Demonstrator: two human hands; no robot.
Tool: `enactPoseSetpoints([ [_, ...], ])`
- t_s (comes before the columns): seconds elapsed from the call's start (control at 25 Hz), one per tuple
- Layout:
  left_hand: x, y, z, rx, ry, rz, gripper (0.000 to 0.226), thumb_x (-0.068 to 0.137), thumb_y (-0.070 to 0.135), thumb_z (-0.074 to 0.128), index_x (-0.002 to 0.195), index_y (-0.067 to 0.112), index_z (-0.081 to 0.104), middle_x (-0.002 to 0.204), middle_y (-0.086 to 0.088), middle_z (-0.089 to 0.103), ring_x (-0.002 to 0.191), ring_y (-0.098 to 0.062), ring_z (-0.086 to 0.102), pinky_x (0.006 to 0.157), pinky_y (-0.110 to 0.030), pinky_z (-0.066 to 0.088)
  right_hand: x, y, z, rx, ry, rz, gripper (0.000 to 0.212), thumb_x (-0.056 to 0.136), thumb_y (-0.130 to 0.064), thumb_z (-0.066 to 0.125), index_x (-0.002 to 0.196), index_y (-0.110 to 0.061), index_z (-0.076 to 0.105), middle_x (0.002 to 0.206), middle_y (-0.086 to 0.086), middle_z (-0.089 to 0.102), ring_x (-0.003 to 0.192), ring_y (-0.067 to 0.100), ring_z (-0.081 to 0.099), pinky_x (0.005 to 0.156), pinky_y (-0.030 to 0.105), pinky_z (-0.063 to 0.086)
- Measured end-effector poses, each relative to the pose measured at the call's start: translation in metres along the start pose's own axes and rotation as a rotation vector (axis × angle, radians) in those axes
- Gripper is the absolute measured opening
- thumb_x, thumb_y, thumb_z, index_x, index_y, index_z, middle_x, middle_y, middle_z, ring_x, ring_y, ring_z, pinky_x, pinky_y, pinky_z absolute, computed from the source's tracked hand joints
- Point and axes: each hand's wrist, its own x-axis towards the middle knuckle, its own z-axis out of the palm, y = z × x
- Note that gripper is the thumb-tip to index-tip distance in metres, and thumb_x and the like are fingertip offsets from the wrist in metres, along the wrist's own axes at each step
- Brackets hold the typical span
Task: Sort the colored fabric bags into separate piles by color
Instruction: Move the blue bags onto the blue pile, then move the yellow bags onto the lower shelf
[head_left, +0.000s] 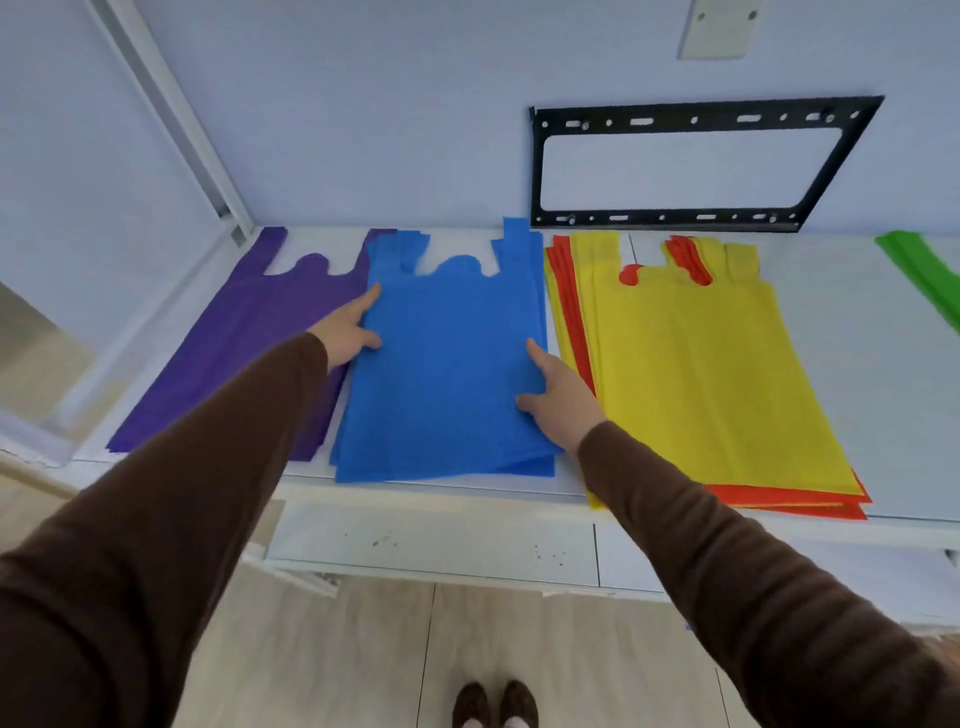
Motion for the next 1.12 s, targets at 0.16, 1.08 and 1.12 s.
enactPoseSetpoints([
  [0.16, 0.005, 0.001, 0.001, 0.118, -0.023, 0.026, 0.082, 0.09, -0.003, 0.057, 0.155, 0.027, 0.016, 0.152, 0.0, 0.038, 0.128, -0.02, 0.047, 0.101, -0.024, 0.038, -0.004, 0.006, 0.014, -0.134, 0.096, -0.009, 0.069, 0.094, -0.01, 0.055, 0.154, -0.019, 0.022, 0.154, 0.005, 0.036, 0.136, 0.024, 0.042, 0.106, 0.023, 0.033],
  [1.08, -0.047, 0.09, 0.107, 0.611, -0.162, 0.776, 0.049, 0.093, 0.032, 0.06, 0.139, 0.02, 0.049, 0.15, -0.003, 0.037, 0.138, -0.026, 0.029, 0.113, -0.038, 0.024, -0.113, 0.054, -0.055, 0.096, 0.918, 0.192, 0.023, 0.087, -0.011, 0.058, 0.105, -0.019, 0.07, 0.11, 0.001, 0.068, 0.093, 0.015, 0.061, 0.088, 0.04, 0.052],
  [1.12, -0.055, 0.094, 0.123, 0.606, -0.213, 0.813, 0.049, 0.093, 0.033, 0.06, 0.139, 0.021, 0.049, 0.151, -0.001, 0.036, 0.139, -0.024, 0.028, 0.114, -0.037, 0.024, -0.119, 0.058, -0.059, 0.133, 0.915, 0.213, 0.023, 0.088, -0.01, 0.057, 0.105, -0.017, 0.07, 0.109, 0.0, 0.069, 0.093, 0.015, 0.061, 0.089, 0.038, 0.052],
])
